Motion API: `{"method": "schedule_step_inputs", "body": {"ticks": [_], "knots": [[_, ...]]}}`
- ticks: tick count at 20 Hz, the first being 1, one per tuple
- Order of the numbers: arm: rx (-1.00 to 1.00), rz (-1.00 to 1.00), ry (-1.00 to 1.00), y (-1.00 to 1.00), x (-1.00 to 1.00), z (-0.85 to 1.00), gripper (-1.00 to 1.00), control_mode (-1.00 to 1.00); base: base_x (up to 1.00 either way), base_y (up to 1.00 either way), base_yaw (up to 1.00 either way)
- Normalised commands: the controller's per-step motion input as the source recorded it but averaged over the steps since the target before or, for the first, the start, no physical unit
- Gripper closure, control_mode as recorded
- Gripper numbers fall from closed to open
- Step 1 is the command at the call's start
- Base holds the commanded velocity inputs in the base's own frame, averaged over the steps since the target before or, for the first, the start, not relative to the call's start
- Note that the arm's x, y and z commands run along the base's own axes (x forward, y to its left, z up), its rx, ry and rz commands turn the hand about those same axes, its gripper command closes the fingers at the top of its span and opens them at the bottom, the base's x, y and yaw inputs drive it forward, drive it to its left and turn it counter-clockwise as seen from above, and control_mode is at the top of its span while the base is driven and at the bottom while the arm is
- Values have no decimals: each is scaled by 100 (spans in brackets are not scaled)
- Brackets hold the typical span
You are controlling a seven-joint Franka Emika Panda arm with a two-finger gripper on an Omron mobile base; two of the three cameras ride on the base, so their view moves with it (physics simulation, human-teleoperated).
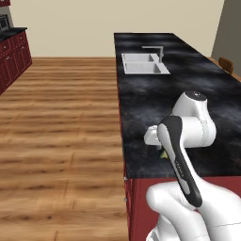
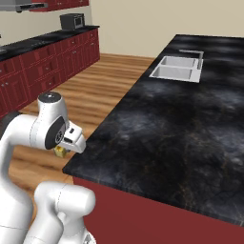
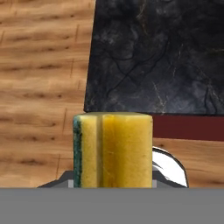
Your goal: Place the sponge inside the microwave to prepare for sanitizing.
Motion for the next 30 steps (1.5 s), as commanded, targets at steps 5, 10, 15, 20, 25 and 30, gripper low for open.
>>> {"method": "schedule_step_inputs", "body": {"ticks": [5, 10, 15, 20, 25, 30], "knots": [[0, 0, 0, 0, 0, 0, 100, 100, 0, 0, 0], [0, 0, 0, 0, 0, 0, 100, 100, 0, 0, 0], [0, 0, 0, 0, 0, 0, 100, 100, -17, 0, 0], [0, 0, 0, 0, 0, 0, 100, 100, -74, -1, -5], [0, 0, 0, 0, 0, 0, 100, 100, -72, 0, -14], [0, 0, 0, 0, 0, 0, 100, 100, -4, 1, -93]]}}
